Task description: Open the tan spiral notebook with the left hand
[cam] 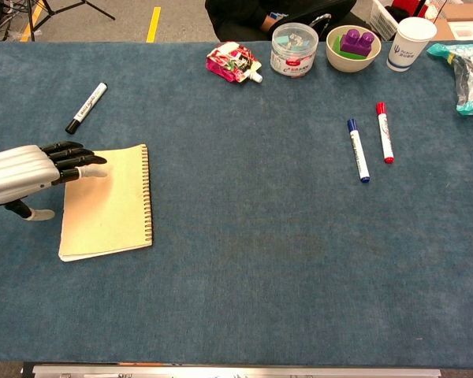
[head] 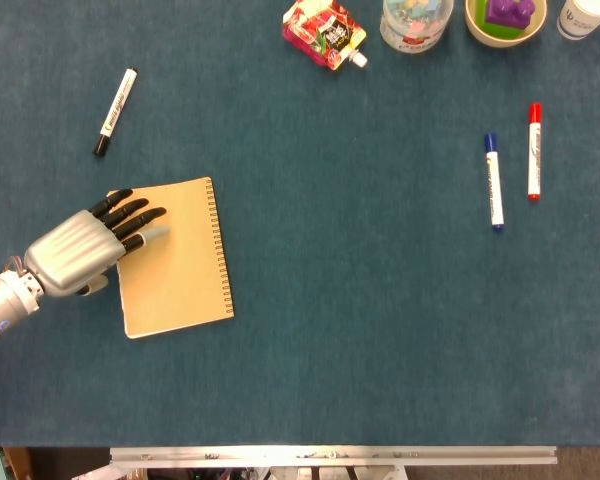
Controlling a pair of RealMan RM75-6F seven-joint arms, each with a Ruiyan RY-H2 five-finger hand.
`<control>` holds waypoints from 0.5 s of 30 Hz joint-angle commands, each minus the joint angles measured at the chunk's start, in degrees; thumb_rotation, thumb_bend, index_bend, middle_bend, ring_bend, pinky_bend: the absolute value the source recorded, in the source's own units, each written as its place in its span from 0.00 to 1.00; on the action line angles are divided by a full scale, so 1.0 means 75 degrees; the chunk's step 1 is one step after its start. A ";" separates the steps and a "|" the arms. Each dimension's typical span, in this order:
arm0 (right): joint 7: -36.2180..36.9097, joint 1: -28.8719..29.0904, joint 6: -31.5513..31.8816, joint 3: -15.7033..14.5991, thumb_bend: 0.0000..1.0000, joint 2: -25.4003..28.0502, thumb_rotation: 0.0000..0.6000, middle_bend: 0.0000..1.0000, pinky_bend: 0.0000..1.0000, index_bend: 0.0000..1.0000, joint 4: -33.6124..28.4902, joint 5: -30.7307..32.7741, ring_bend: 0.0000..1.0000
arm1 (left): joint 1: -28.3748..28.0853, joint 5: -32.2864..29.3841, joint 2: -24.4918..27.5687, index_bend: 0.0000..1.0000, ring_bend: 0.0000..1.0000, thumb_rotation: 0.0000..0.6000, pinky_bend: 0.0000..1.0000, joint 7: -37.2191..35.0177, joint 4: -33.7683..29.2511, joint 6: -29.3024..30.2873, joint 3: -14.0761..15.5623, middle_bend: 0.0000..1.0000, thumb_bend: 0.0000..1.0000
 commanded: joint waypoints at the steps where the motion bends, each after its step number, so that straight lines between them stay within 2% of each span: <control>1: -0.0015 -0.0014 0.0021 0.0001 0.22 0.0011 1.00 0.25 0.27 0.24 -0.0014 0.0005 0.15 | -0.0011 -0.0010 -0.0049 0.09 0.00 1.00 0.00 -0.0049 0.0057 -0.0001 0.0000 0.03 0.19; 15: 0.0024 -0.0094 0.0145 0.0013 0.22 0.0010 1.00 0.25 0.27 0.24 0.0039 0.0033 0.15 | -0.0167 -0.0085 -0.0307 0.09 0.00 1.00 0.00 -0.0622 0.0014 -0.0035 -0.0042 0.03 0.19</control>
